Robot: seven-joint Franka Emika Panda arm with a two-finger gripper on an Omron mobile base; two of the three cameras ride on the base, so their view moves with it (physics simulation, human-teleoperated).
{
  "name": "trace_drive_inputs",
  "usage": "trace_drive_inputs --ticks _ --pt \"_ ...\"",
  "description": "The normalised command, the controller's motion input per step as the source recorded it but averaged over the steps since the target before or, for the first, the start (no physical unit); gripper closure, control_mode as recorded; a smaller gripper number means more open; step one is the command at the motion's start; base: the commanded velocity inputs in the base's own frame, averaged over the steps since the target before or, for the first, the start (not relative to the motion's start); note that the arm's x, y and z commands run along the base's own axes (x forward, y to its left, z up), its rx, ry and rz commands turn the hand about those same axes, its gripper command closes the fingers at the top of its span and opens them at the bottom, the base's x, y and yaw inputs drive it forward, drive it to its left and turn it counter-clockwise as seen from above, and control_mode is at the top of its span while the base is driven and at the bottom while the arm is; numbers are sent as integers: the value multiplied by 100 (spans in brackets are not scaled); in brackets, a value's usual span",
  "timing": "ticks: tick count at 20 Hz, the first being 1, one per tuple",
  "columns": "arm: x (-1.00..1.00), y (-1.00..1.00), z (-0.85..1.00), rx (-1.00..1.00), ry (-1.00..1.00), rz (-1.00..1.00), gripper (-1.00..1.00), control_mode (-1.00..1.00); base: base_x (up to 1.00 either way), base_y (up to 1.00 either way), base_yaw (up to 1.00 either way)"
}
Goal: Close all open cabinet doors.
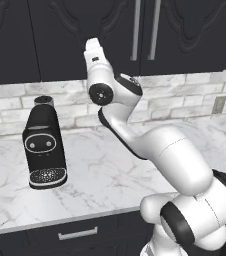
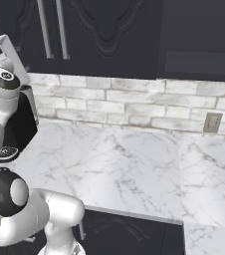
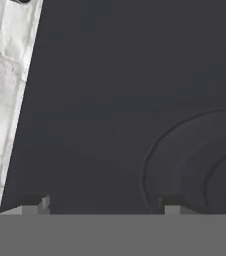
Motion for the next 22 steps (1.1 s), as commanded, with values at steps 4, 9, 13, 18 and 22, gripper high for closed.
trace_drive_inputs --ticks 4,9,13,18,22 --pt "56 -27 -10 8 0 0 -100 -100 0 0 0" --pt "12 -12 -39 5 2 0 -100 -100 0 0 0" --pt "-70 -5 -51 3 0 -1 -100 -100 0 0 0" --pt "-100 0 -54 9 -4 -9 -100 -100 0 0 0" --pt "-100 -1 -23 29 -17 -19 -100 -100 0 0 0"
